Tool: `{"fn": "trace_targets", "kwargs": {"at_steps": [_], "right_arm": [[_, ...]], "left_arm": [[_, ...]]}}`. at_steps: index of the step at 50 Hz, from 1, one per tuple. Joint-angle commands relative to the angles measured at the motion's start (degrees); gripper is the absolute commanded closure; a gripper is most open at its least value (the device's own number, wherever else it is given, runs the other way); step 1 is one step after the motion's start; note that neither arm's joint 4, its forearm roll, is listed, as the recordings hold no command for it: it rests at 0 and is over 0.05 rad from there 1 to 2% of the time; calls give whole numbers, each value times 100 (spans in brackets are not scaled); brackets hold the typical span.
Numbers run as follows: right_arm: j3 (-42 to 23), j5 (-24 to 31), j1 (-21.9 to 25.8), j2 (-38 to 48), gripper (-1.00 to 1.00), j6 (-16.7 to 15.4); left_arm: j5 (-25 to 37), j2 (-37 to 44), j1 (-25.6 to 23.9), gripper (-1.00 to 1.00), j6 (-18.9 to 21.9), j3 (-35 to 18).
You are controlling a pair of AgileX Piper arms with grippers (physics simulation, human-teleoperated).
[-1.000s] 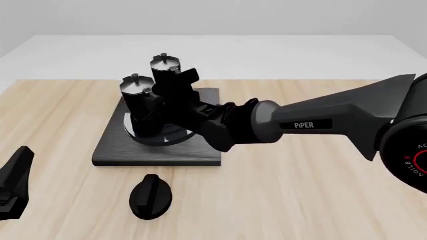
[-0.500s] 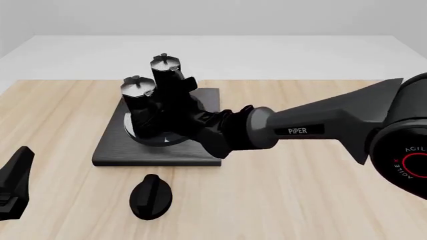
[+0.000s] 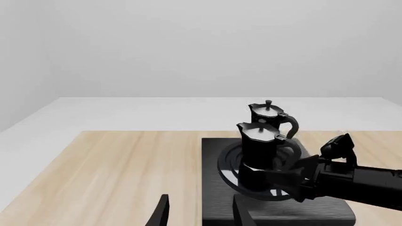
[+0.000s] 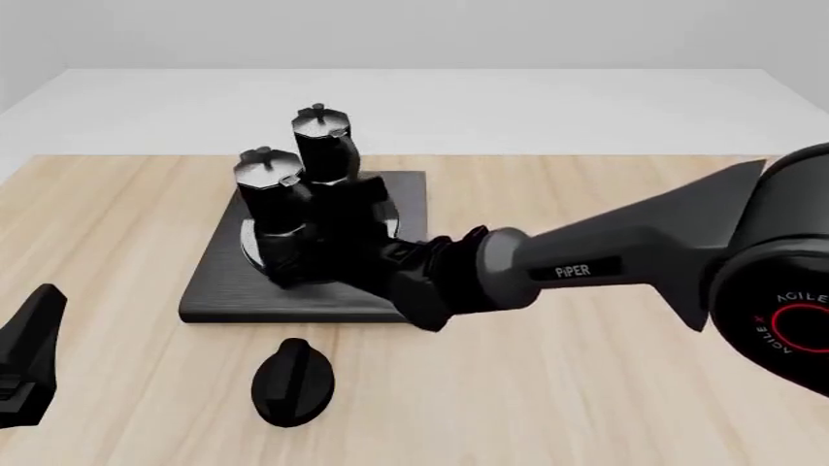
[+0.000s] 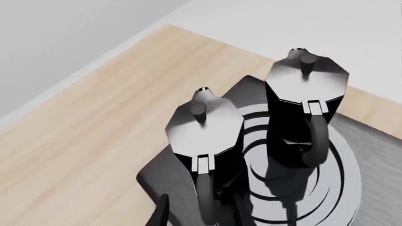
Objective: Put both moka pots on the stove.
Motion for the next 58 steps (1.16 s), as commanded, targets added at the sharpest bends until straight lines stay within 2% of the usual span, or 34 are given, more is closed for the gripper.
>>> {"fn": "trace_targets", "kwargs": {"at_steps": [1, 6, 7, 13, 18, 21, 22, 25, 31, 36, 46, 53, 58], "right_arm": [[564, -261, -127, -295, -100, 74], [1065, -429, -341, -584, -100, -121], [1155, -478, -348, -625, -100, -33], [1646, -675, -320, -862, -100, -11], [2153, -917, -247, -988, -100, 180], [2327, -992, -256, -1030, -100, 180], [2409, -1026, -248, -1021, -100, 333], [2697, -1155, -222, -1140, -100, 371], [3320, -1300, -242, -1676, -100, 384], [4002, -1363, -401, -2487, -100, 289], [5037, -1196, -800, -3998, -100, 211], [5727, -826, -1085, -5224, -100, 162], [6093, -90, -1255, -6436, -100, 12]], "left_arm": [[0, 1, -1, -100, -1, 0], [0, -1, 0, -100, 0, 0], [0, -1, 0, -100, -1, 0], [0, -1, -1, -100, 0, 0], [0, 0, 0, -100, 1, 0], [0, 1, -1, -100, 0, 0], [0, 0, -1, -100, 1, 0], [0, -1, -1, -100, 0, 0], [-1, 1, -1, -100, 0, 0], [1, -2, 1, -100, 0, 0], [0, -1, 0, -100, 0, 0], [0, 0, -1, -100, 0, 0], [1, -2, 0, -100, 1, 0]]}}
